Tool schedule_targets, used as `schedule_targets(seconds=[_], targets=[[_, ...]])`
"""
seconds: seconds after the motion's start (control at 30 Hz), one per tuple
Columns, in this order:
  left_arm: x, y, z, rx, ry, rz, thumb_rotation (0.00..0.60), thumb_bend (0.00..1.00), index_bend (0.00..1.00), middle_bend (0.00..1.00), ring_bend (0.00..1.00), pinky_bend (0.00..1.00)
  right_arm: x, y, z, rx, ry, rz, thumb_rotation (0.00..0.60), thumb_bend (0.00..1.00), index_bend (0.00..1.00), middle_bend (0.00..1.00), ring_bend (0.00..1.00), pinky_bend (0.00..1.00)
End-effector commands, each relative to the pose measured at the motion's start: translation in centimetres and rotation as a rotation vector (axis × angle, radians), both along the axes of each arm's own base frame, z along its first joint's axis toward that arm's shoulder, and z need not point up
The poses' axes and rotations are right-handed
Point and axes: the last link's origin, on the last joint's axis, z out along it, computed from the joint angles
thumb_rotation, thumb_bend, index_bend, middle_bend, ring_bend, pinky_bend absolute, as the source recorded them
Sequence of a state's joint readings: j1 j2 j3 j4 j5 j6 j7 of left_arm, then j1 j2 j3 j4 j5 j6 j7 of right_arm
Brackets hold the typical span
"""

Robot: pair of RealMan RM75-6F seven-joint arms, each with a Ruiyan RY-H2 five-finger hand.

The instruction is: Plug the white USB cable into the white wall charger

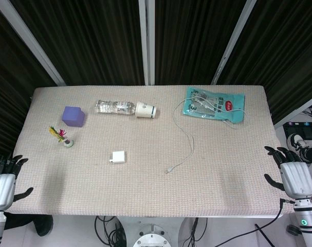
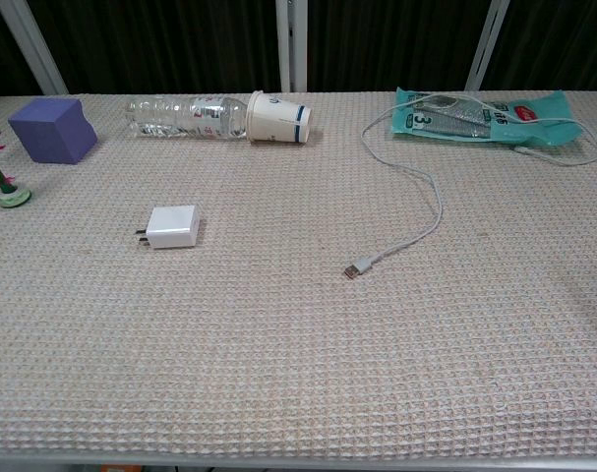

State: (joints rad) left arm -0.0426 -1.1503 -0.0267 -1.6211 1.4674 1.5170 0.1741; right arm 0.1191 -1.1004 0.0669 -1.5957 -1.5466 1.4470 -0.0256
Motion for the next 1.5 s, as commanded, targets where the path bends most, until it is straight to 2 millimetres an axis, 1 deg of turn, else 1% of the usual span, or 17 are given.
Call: schedule_targets(seconds=[0.03,0.2,0.3,0.4,0.5,0.6,0.7,0.73,0.83,0.93,1.03,1.13,1.33,1.5], targets=[[0.0,0.1,-0.1,-0.004,-0.002,0.002,0.6,0.03,0.21,0.14,0.0,0.0,0.0,-0.2,-0.2,0.007,-0.002,0.001,0.6,0.11,0.17,0.3,0.18,0.24],[0.2,0.2,-0.2,-0.01,-0.001,-0.004,0.6,0.03,0.21,0.14,0.0,0.0,0.6,-0.6,-0.7,0.037,-0.006,0.028,0.6,0.11,0.17,0.3,0.18,0.24],[0.3,0.3,-0.2,-0.011,-0.004,-0.006,0.6,0.03,0.21,0.14,0.0,0.0,1.7,-1.2,-1.5,0.084,-0.017,0.069,0.6,0.12,0.17,0.3,0.18,0.24],[0.3,0.4,-0.3,-0.012,-0.007,-0.008,0.6,0.03,0.21,0.14,0.0,0.0,3.8,-2.5,-2.9,0.162,-0.022,0.142,0.6,0.16,0.21,0.31,0.18,0.24],[0.4,0.4,-0.3,-0.014,-0.007,-0.011,0.6,0.03,0.21,0.14,0.0,0.0,7.1,-4.4,-5.1,0.264,-0.002,0.242,0.6,0.18,0.27,0.33,0.17,0.24],[0.5,0.4,-0.3,-0.016,-0.005,-0.017,0.6,0.03,0.21,0.14,0.0,0.0,9.9,-6.0,-7.2,0.347,0.027,0.313,0.6,0.18,0.28,0.33,0.17,0.24],[0.5,0.3,-0.3,-0.018,-0.004,-0.017,0.6,0.03,0.21,0.14,0.0,0.0,13.3,-7.5,-9.7,0.435,0.061,0.385,0.6,0.18,0.29,0.35,0.17,0.24],[0.5,0.3,-0.3,-0.017,-0.003,-0.017,0.6,0.03,0.21,0.14,0.0,0.0,14.2,-7.8,-10.4,0.454,0.07,0.404,0.6,0.18,0.3,0.35,0.17,0.24],[0.5,0.3,-0.3,-0.015,-0.005,-0.018,0.6,0.03,0.21,0.14,0.0,0.0,16.3,-8.8,-12.8,0.51,0.09,0.444,0.6,0.17,0.32,0.37,0.18,0.24],[0.5,0.0,-0.3,-0.013,-0.009,-0.013,0.6,0.03,0.21,0.14,0.0,0.0,17.6,-9.5,-15.2,0.548,0.117,0.463,0.6,0.16,0.34,0.37,0.18,0.24],[0.3,-0.2,-0.3,-0.009,-0.015,-0.005,0.6,0.03,0.21,0.14,0.0,0.0,18.2,-9.9,-17.3,0.571,0.147,0.47,0.6,0.16,0.36,0.38,0.18,0.24],[0.1,-0.4,-0.4,-0.009,-0.024,0.003,0.6,0.03,0.21,0.14,0.0,0.0,17.9,-10.3,-18.8,0.567,0.176,0.458,0.6,0.15,0.39,0.39,0.19,0.24],[-0.3,-0.5,-0.5,-0.011,-0.032,0.011,0.6,0.03,0.21,0.14,0.0,0.0,16.7,-10.7,-21.1,0.568,0.216,0.436,0.6,0.16,0.42,0.4,0.19,0.24],[-0.4,-0.4,-0.6,-0.011,-0.036,0.009,0.6,0.03,0.21,0.14,0.0,0.0,16.5,-10.9,-22.2,0.574,0.233,0.456,0.6,0.16,0.44,0.42,0.19,0.24]])
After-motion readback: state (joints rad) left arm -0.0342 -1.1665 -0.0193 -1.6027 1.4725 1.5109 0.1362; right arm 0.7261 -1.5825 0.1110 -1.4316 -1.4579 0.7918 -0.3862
